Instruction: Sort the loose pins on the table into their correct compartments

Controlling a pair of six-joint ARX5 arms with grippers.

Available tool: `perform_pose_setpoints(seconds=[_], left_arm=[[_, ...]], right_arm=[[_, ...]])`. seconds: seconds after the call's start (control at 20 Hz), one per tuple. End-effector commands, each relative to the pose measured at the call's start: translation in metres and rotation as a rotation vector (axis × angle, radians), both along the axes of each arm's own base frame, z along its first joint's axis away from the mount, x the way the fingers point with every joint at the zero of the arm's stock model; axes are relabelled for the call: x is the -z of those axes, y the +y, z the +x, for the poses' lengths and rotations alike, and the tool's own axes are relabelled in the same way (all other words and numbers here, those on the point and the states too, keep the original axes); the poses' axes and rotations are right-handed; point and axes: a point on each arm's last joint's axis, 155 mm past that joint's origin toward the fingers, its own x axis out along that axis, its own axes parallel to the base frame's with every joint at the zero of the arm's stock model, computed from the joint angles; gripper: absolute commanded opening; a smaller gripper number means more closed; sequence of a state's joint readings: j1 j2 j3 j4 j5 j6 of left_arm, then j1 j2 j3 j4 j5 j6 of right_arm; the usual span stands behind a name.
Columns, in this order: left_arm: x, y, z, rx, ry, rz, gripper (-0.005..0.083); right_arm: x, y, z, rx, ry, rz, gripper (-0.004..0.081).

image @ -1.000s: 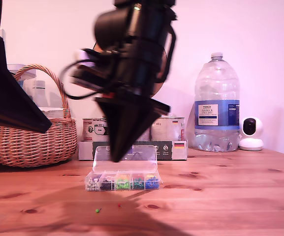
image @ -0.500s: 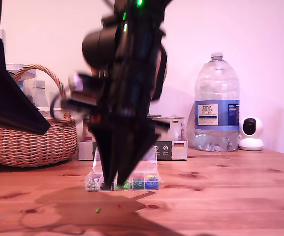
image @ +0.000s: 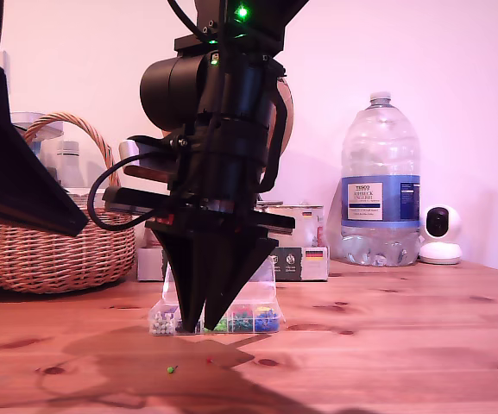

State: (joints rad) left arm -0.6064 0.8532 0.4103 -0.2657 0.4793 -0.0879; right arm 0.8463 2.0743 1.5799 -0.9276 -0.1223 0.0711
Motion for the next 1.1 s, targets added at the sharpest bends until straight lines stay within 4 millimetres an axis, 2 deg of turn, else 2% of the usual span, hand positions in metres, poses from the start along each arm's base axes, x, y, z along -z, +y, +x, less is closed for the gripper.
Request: perform_pose_setpoints(seconds=[0.0, 0.65, 1.05], left_arm=[[0.005, 0.0, -0.002, 0.002, 0.012, 0.004, -0.0022], [0.005, 0.0, -0.002, 0.002, 0.012, 0.004, -0.0021], [0.005, 0.0, -0.002, 0.001, 0.013, 0.004, -0.0022]], right_arm=[[0.023, -0.004, -0.006, -0.005, 0.035, -0.044, 0.0147], [0.027, -0.002, 0.005, 0.003, -0.002, -0.042, 0.0141], [0.028, -0.011, 0.013, 0.026, -0.009, -0.058, 0.0141]])
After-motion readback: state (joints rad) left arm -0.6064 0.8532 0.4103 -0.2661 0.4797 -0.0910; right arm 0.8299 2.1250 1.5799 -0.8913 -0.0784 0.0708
